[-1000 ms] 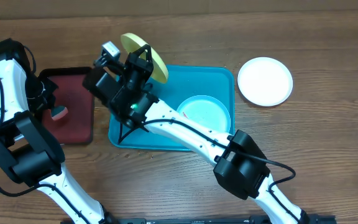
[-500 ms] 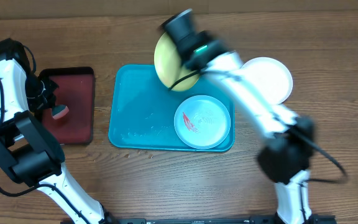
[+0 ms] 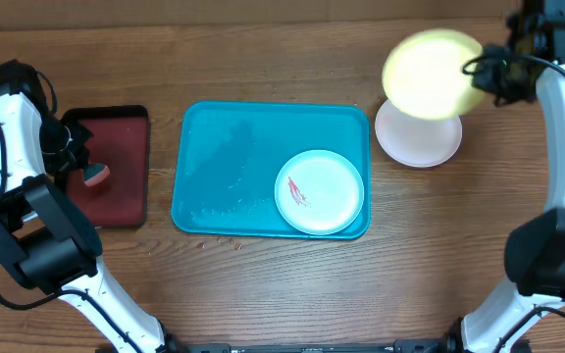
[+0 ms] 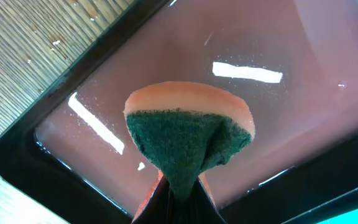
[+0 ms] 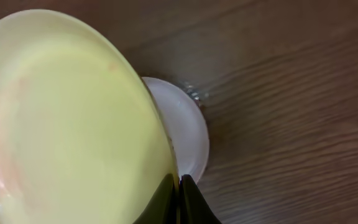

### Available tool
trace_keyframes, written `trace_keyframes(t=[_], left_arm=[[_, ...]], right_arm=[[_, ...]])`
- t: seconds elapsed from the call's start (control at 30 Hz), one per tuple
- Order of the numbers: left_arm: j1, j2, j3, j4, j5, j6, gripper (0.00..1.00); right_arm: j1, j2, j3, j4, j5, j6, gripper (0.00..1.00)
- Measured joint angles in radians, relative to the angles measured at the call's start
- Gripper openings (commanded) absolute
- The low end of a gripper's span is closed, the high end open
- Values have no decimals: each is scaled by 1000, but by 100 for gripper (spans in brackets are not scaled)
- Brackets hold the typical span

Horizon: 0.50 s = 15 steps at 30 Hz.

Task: Clean dirty plates on tray and stack at the side
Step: 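Lift the yellow plate with the right gripper and stack it on the white plate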

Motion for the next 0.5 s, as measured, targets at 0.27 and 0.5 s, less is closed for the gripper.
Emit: trace_keyframes(t=[0.27,0.5], left_arm=[[0,0,0,0,6,0,4],[0,0,0,0,6,0,4]], right_arm=[[-61,19,-321,264,-121,6,6],[-39,19,-375,309,-158,14,39]])
